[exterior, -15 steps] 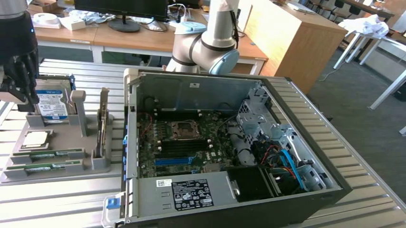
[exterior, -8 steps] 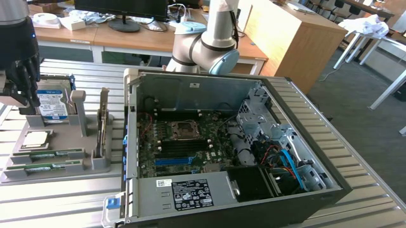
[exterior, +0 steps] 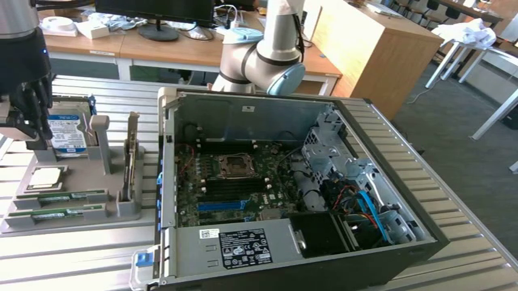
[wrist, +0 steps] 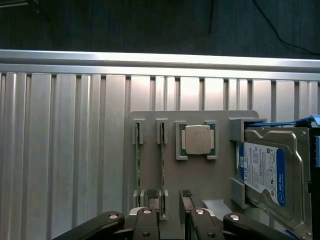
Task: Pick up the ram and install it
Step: 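Pick up the ram and move it above insertion slot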
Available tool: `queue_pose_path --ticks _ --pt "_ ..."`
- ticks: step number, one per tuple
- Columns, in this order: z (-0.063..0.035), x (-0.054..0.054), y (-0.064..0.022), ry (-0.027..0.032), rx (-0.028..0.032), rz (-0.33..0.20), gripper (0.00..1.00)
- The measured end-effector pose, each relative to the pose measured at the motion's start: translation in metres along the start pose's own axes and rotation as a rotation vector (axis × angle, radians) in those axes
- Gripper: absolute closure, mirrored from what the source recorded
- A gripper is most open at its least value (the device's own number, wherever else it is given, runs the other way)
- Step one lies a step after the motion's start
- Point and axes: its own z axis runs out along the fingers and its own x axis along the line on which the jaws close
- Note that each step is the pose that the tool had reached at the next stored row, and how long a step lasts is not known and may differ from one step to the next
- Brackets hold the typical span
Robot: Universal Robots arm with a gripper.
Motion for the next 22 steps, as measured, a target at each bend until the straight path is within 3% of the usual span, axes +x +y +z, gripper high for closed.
queue_pose_path --ticks 7,22 --pt "0.0013 0.0 0.0001 -0.0001 0.0002 0.0 0.7" --pt "0.001 0.012 0.0019 0.0 0.0001 0.0 0.7"
